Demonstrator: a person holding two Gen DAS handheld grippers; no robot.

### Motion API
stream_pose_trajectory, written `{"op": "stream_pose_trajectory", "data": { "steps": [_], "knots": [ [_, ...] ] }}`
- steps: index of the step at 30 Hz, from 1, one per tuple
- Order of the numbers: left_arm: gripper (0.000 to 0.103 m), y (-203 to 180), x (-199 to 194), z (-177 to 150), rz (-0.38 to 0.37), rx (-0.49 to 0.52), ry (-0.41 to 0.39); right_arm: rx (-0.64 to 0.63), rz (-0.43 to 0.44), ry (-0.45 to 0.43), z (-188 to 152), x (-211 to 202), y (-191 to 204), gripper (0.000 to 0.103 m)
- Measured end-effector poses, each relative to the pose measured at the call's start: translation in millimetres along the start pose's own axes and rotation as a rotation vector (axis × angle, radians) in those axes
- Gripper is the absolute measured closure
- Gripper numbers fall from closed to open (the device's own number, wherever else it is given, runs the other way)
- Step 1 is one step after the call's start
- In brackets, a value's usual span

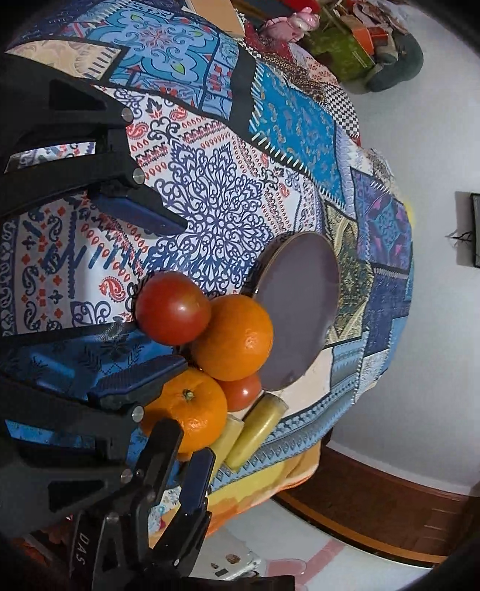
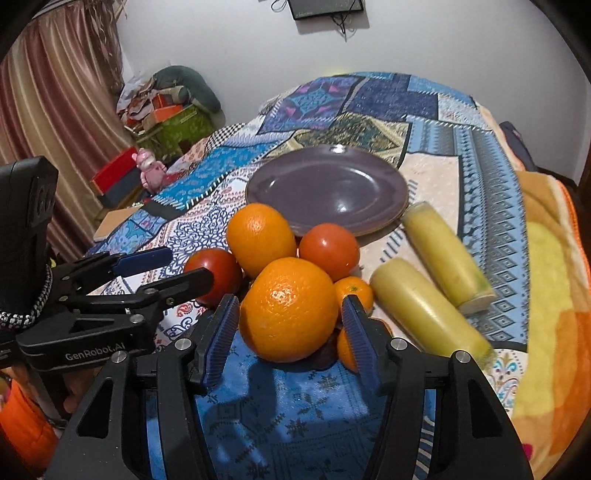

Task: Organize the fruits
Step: 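Grasp the large orange with the right gripper while the left grasps a tomato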

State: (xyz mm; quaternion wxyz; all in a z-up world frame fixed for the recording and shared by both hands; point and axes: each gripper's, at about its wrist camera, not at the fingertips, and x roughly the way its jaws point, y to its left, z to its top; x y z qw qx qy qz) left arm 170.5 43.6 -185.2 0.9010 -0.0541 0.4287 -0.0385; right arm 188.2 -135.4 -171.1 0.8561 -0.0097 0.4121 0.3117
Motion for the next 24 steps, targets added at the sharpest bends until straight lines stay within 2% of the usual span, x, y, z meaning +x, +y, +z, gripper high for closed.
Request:
{"op": "stream_pose_trajectory", "data": {
  "steps": [8,10,12,14,24],
  "knots": [
    [0.038,1,19,2,-0.037,-0.02,0.049,0.01,0.027,0.027,-2,9,-1,0.042],
    [0.041,2,22,2,-0.039,-0.027,0.06,0.012,0.027,0.044,-2,13,-1,0.04],
    [0.051,4,26,1,-0.049,-0.038,0.074,0.005,0.017,0.047,-3,15,2,0.039],
    [0.055,7,29,1,-0.089,-0.061,0.091,-0.005,0.005,0.056,-2,18,4,0.038],
    [0.056,9,21,-2,-0.066,-0.072,0.072,-0.009,-0.014,0.065,-2,27,4,0.04]
  ]
}}
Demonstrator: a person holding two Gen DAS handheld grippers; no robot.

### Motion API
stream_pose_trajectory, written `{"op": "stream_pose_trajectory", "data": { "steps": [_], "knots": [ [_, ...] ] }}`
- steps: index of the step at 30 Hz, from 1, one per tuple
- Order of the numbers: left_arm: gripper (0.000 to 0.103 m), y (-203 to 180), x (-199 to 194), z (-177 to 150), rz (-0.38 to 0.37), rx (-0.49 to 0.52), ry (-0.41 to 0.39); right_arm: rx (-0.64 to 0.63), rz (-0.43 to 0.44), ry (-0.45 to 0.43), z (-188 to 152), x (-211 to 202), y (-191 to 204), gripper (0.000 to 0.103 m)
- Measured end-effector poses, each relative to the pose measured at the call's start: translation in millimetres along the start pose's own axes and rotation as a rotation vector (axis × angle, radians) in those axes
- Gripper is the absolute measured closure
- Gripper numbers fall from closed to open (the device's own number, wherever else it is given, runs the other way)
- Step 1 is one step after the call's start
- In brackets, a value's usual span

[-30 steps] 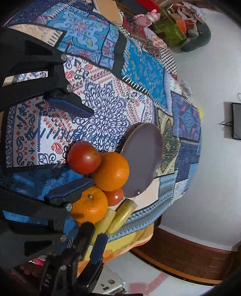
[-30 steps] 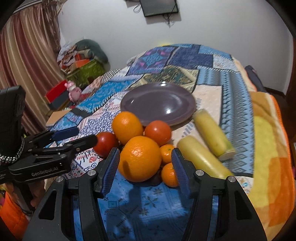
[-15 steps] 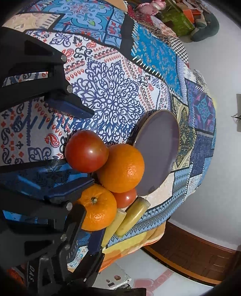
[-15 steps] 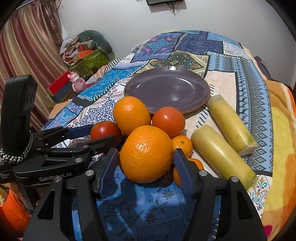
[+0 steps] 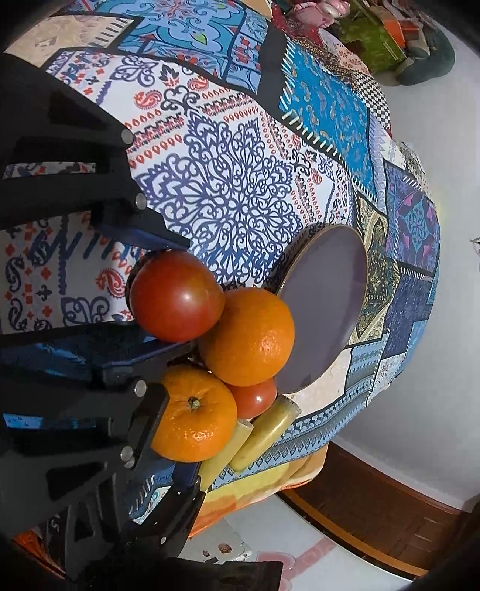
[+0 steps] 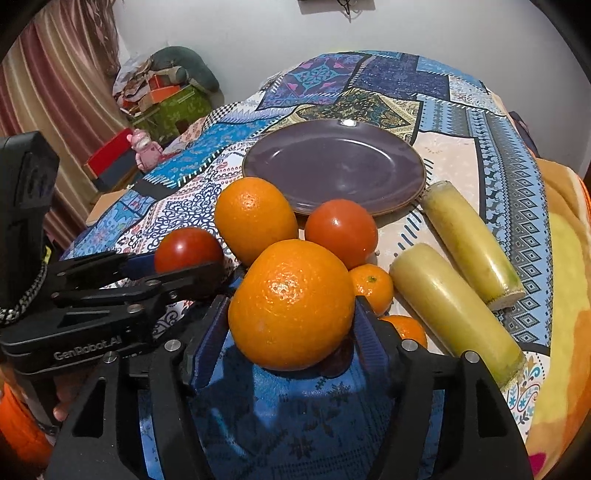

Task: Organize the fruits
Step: 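Grasp the large orange with the right gripper while the left grasps a tomato, then carry the orange and tomato over the purple plate and release them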

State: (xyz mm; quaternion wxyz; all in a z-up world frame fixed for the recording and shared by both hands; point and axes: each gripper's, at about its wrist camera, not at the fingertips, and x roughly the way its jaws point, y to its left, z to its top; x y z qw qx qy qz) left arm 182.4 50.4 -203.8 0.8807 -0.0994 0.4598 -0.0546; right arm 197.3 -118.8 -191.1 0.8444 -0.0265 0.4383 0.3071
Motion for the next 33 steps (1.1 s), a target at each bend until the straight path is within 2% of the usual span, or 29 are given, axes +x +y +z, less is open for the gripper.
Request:
{"op": "stream_pose_trajectory", "data": {
  "steps": [12,25,33],
  "knots": [
    [0.056,-4,-37,2,0.042,0.009,-0.068,0.023,0.024,-0.033,-1,-17,3,0.042],
    [0.056,-19,-82,22,0.053,0.032,-0.175,0.016,0.009,-0.165,24,-61,6,0.042],
    [0.056,-26,-102,48,0.068,0.05,-0.246,-0.004,-0.008,-0.255,56,-81,1,0.042]
  ]
}}
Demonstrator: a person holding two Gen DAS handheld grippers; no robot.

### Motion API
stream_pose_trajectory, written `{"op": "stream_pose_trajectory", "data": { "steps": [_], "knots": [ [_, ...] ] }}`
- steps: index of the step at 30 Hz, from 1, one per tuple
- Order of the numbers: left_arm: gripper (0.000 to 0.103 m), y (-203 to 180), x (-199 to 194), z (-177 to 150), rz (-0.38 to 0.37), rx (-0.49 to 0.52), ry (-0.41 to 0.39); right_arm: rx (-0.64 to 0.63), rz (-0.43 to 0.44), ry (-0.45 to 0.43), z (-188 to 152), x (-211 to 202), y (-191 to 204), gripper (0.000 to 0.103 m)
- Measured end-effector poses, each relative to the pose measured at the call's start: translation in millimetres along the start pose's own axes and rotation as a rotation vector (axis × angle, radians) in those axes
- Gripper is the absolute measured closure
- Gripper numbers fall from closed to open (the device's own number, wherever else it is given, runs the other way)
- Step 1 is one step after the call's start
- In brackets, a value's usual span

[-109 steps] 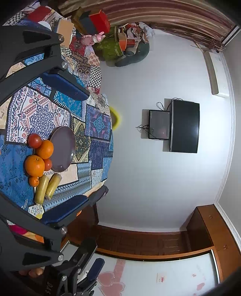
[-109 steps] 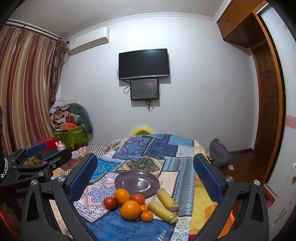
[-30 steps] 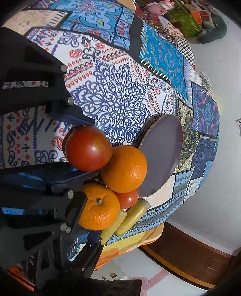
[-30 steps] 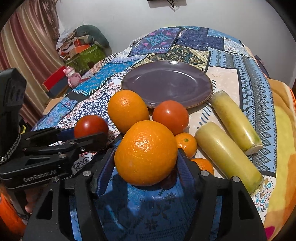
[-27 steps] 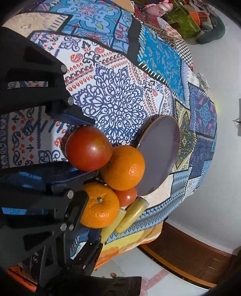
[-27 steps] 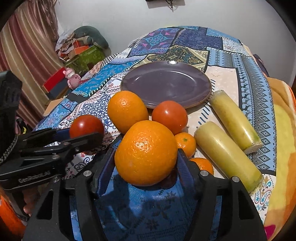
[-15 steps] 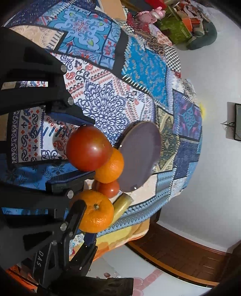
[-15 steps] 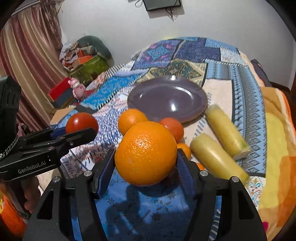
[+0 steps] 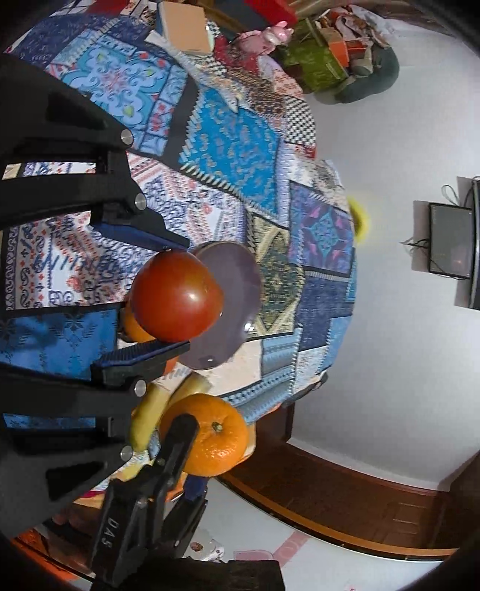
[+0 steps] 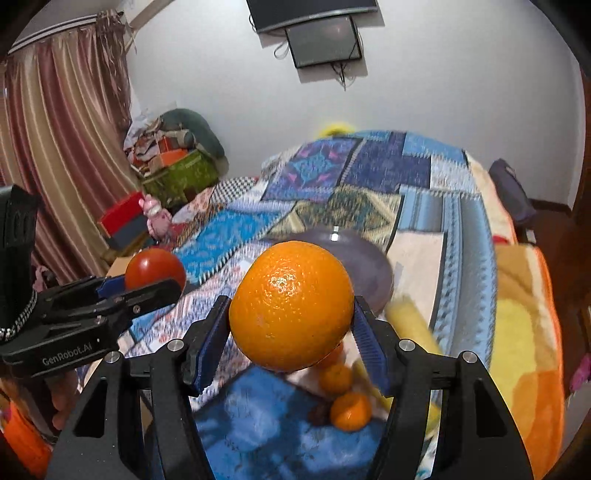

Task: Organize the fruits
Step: 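Carry the orange and tomato over the purple plate and release them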

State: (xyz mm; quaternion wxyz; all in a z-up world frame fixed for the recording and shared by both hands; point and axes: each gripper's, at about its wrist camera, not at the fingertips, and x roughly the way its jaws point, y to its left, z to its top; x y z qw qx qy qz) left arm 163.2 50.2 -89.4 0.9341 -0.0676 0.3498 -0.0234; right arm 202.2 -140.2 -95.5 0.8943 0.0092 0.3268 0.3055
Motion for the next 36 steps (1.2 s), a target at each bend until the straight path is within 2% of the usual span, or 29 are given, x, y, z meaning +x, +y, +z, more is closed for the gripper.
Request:
{"op": "stream_pose_trajectory", "data": {
  "steps": [8,19,26,36],
  "knots": [
    [0.056,4,4,33,0.026,0.006,-0.042,-0.012,-0.017,-0.072,29,0,-6,0.042],
    [0.056,15,28,73,0.072,0.017,-0.066,-0.022,-0.029,-0.078,55,21,-19,0.042],
    [0.056,22,62,84,0.071,0.013,-0.015,-0.031,-0.038,-0.033,60,50,-25,0.042],
    [0.056,21,120,80,0.076,0.04,0.083,-0.022,-0.043,0.077,54,103,-39,0.042]
  ]
}}
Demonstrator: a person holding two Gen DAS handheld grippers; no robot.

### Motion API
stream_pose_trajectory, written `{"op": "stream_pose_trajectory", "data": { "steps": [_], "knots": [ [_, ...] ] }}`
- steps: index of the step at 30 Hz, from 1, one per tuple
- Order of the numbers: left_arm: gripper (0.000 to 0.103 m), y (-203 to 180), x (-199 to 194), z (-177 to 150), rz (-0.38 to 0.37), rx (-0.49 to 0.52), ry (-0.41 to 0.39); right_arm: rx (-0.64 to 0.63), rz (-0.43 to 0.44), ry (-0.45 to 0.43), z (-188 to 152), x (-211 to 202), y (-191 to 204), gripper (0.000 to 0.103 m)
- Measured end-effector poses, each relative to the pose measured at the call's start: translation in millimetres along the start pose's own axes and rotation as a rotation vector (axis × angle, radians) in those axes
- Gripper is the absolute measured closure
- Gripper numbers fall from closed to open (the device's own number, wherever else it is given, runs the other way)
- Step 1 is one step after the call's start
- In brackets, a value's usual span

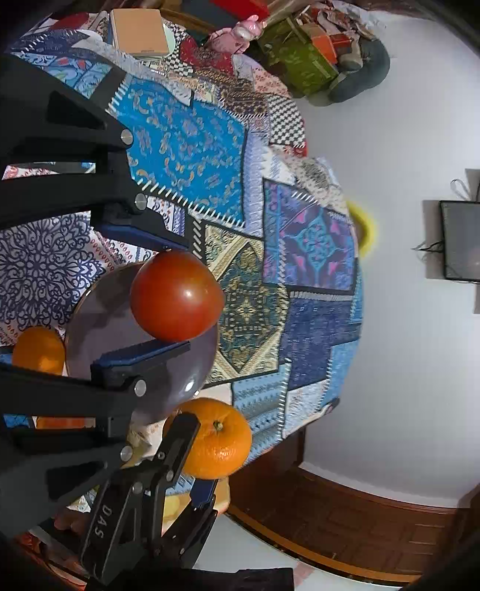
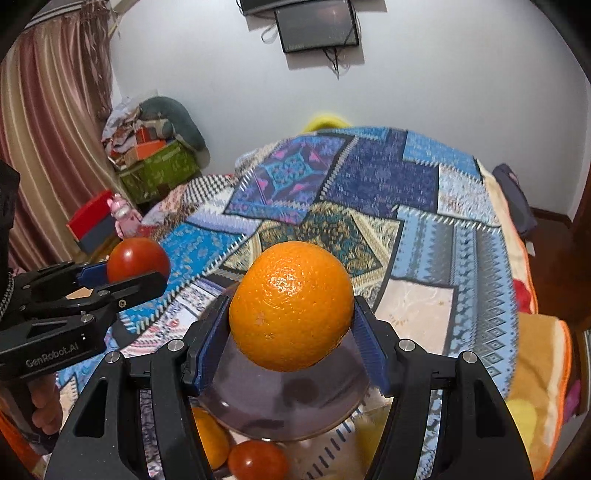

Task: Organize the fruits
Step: 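Carry the orange and tomato over the purple plate and release them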

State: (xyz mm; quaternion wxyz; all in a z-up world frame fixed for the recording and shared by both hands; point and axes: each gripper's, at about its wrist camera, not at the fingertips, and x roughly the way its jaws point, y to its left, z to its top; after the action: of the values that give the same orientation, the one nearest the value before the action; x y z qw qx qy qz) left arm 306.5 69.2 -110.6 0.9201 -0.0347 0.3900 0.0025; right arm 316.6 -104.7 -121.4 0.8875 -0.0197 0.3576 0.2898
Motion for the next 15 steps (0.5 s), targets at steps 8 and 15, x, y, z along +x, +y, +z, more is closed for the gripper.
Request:
{"op": "stream_pose_trajectory", "data": {
  "steps": [8,15],
  "knots": [
    [0.056,0,51,-5,-0.014,0.007,0.098,0.009,0.0,0.108,-7,38,-14,0.042],
    [0.056,1,84,-11,-0.032,0.014,0.177,-0.009,-0.012,0.205,-14,64,-20,0.042]
  ]
}}
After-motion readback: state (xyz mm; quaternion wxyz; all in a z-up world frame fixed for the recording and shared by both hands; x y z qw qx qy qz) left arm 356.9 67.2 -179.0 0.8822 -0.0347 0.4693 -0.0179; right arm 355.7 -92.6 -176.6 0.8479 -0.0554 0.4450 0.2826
